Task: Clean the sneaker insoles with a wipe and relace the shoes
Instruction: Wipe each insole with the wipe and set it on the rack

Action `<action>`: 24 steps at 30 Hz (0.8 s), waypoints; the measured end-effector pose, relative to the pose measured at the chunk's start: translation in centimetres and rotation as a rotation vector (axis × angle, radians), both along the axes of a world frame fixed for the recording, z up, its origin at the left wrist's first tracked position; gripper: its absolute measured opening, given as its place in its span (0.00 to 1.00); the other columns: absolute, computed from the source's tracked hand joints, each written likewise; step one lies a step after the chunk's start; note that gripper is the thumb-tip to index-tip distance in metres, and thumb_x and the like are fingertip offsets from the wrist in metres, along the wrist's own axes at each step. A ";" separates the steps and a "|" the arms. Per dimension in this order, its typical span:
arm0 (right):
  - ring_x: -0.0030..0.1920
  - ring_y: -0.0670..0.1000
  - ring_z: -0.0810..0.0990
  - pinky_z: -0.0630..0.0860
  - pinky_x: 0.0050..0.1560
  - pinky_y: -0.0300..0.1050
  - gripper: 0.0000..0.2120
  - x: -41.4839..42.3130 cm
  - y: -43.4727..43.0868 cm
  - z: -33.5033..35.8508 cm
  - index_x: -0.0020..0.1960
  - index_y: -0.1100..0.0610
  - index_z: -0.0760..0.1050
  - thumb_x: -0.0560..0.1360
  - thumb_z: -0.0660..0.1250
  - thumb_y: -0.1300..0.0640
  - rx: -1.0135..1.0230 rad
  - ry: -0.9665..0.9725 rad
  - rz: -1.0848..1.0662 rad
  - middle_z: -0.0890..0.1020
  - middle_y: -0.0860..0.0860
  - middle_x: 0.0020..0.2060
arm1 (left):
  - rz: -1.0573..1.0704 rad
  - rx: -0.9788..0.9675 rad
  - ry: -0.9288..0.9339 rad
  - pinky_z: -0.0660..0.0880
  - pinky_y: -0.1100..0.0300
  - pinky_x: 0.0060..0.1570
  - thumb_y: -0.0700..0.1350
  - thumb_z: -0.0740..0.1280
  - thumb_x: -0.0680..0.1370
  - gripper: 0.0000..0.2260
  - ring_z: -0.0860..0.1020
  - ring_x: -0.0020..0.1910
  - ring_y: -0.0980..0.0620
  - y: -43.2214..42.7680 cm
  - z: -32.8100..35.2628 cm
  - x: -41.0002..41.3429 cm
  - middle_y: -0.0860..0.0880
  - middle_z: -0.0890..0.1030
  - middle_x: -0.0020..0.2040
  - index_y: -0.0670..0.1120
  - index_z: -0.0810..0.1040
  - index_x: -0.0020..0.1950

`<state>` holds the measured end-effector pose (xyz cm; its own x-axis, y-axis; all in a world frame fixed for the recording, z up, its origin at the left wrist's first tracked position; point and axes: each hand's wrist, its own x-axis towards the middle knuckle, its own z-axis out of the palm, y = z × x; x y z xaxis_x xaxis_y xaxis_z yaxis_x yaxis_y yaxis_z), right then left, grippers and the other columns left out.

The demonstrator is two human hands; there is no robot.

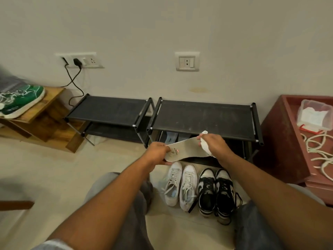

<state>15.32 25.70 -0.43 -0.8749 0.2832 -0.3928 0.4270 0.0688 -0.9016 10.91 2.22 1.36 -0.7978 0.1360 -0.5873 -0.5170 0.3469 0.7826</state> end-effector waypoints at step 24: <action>0.46 0.52 0.83 0.82 0.48 0.53 0.09 -8.9 -1.4 -0.6 0.55 0.51 0.86 0.77 0.71 0.59 1.027 0.534 0.317 0.85 0.49 0.44 | 0.300 0.715 -0.188 0.84 0.56 0.50 0.50 0.60 0.89 0.17 0.87 0.52 0.47 10.0 -2.7 -8.9 0.41 0.88 0.53 0.38 0.82 0.60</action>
